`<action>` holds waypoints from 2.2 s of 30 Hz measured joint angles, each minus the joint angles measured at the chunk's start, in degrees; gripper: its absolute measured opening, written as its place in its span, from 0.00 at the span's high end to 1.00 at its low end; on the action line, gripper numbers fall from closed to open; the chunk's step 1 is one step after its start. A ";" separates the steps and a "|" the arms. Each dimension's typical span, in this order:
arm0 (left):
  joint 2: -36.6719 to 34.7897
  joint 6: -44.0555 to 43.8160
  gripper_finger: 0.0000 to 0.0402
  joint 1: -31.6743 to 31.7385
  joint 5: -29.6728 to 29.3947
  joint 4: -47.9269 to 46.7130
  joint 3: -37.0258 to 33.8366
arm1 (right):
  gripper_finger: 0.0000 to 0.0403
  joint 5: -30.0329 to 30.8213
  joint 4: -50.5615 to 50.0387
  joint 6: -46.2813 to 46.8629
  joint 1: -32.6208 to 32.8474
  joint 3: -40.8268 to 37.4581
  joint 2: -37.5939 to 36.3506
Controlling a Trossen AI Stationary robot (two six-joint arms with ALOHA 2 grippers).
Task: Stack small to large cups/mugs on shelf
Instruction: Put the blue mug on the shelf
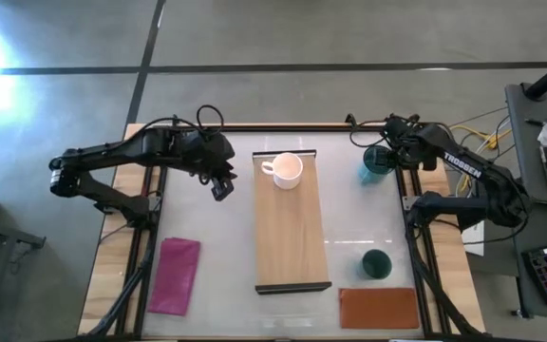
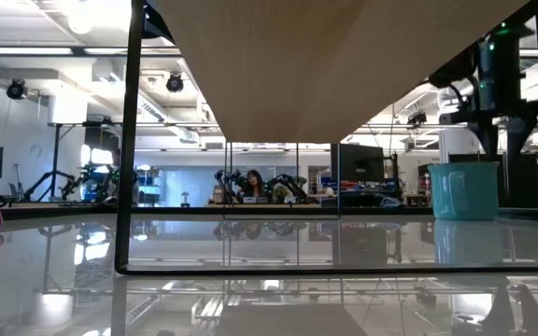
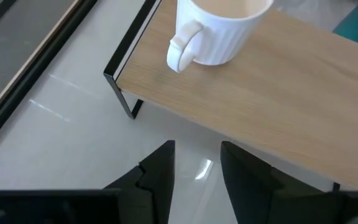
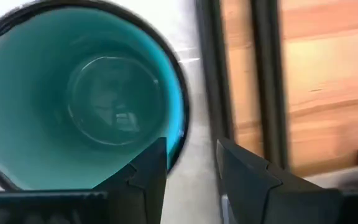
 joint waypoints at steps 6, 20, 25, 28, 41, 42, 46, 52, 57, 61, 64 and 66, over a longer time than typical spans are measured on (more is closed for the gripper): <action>0.16 0.07 0.71 0.00 0.00 -0.03 -0.07 | 0.67 -1.30 6.62 2.10 -0.30 -4.01 0.24; 0.96 0.09 0.71 0.03 -0.11 -0.09 -0.21 | 0.67 1.75 10.73 1.41 -1.25 -7.52 0.51; 0.98 0.04 0.71 0.07 -0.17 -0.07 -0.24 | 0.67 2.88 12.35 -5.50 -2.61 -4.23 0.66; 0.98 -0.36 0.71 0.07 -0.21 -0.07 -0.26 | 0.67 3.14 13.54 -9.70 -3.92 -3.45 1.61; 0.98 -3.38 0.71 0.09 -1.29 -0.07 -0.26 | 0.67 5.23 16.52 -23.47 -5.87 -3.50 7.24; 0.98 -3.39 0.71 0.09 -1.72 -0.07 -0.26 | 0.67 5.25 16.30 -23.78 -5.87 -3.52 7.18; 0.98 -3.39 0.71 0.09 -2.75 -0.07 -0.28 | 0.71 3.84 15.83 -21.55 -5.87 -3.53 6.73; 0.98 -3.37 0.71 0.13 -3.23 -0.03 -0.39 | 0.92 -3.92 16.31 -15.11 -5.37 -3.29 6.15; 0.98 -3.37 0.71 0.13 -3.23 -0.02 -0.87 | 0.94 -5.49 13.16 -9.54 -2.28 -3.29 5.21; 0.98 -3.34 0.71 0.13 -3.23 0.00 -1.63 | 0.94 -5.40 9.31 -4.36 1.68 -3.44 2.50; 0.98 -3.31 0.71 0.11 -3.23 -0.04 -2.40 | 0.94 -4.58 5.71 1.28 5.60 -3.57 0.01; 0.91 -3.08 0.71 0.11 -3.23 -0.05 -2.92 | 0.94 -4.10 3.37 5.72 8.64 -3.70 -1.44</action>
